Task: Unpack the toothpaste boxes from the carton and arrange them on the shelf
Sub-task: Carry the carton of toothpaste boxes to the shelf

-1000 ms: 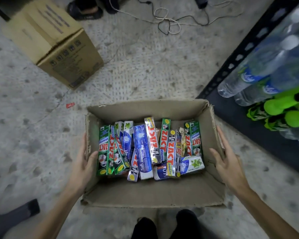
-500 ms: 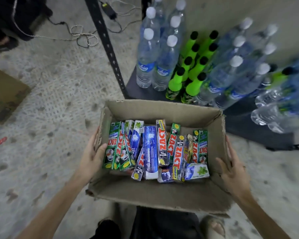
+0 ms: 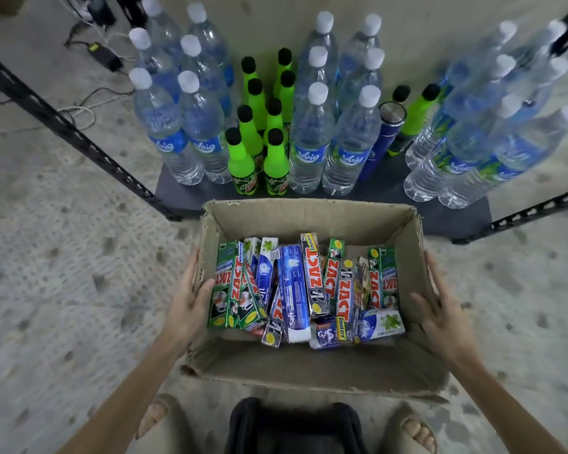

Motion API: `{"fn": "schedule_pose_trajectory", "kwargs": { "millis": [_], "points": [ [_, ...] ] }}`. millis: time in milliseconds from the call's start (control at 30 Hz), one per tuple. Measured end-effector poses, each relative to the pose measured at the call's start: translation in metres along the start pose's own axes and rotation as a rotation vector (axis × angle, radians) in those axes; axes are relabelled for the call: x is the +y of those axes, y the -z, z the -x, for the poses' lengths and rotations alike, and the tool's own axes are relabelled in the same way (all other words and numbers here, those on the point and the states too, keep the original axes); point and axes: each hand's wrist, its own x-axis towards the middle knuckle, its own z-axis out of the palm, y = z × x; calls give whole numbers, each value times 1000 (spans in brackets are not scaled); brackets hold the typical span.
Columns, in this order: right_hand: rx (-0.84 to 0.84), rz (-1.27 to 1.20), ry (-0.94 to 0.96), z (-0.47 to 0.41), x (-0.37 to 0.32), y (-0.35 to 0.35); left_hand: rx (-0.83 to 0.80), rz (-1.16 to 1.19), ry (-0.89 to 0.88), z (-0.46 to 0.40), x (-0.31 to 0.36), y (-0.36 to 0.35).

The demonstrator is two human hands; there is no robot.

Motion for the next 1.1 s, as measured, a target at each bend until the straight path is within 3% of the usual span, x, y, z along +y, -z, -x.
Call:
{"fn": "schedule_pose_trajectory", "kwargs": {
  "millis": [433, 633, 900, 1100],
  "points": [
    [83, 65, 67, -35, 9, -35, 52, -45, -11, -37, -22, -12],
    [92, 39, 56, -20, 18, -55, 13, -170, -117, -46, -24, -24],
    [110, 99, 57, -28, 25, -60, 89, -193, -241, -48, -41, -25],
    [134, 96, 73, -35, 16, -75, 191, -568, -156, -52, -47, -12]
  ]
}}
